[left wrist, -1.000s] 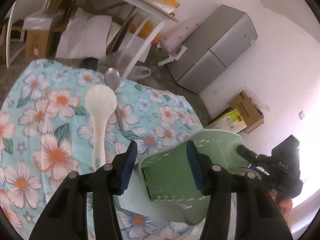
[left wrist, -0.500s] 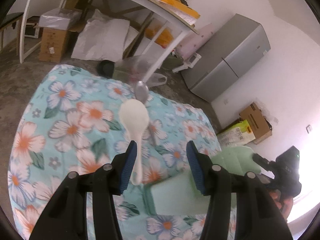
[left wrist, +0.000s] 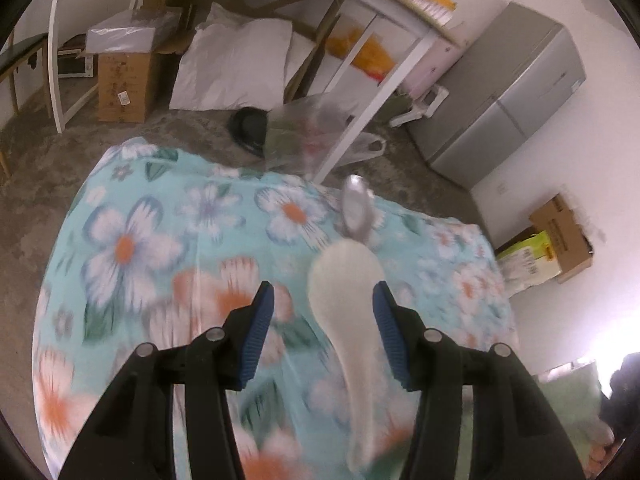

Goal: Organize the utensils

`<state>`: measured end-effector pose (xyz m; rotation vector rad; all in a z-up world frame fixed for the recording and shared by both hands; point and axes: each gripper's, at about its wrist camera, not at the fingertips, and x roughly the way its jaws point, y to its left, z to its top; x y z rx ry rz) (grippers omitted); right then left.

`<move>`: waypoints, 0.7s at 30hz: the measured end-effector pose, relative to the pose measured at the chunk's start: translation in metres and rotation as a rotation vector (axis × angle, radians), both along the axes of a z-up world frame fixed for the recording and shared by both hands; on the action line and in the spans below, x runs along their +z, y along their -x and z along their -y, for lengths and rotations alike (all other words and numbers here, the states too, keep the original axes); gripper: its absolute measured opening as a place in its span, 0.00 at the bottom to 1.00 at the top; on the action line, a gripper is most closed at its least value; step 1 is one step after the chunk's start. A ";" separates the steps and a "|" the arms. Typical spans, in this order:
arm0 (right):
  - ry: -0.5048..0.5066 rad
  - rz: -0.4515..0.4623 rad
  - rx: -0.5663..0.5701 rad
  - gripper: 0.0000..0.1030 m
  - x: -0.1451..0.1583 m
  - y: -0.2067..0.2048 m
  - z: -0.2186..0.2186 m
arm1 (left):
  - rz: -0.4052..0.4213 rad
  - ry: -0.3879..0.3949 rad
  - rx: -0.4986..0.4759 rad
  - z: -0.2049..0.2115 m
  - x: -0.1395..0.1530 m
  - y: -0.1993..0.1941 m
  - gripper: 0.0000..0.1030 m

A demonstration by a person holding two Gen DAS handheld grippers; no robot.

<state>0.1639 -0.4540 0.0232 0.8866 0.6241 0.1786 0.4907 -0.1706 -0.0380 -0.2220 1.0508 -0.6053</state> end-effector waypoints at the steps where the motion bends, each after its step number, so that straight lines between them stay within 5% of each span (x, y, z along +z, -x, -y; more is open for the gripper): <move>1: -0.002 0.001 0.004 0.39 -0.002 0.000 0.001 | -0.010 -0.012 -0.002 0.003 -0.004 -0.009 0.48; 9: -0.027 -0.021 0.020 0.39 -0.021 -0.007 0.010 | -0.029 -0.088 -0.067 0.031 -0.023 -0.045 0.47; 13: -0.051 -0.022 0.028 0.39 -0.027 -0.006 0.010 | -0.066 -0.103 -0.110 0.035 -0.024 -0.044 0.29; 21: -0.087 -0.023 0.038 0.39 -0.028 0.006 0.004 | -0.117 -0.144 -0.131 0.041 -0.024 -0.035 0.08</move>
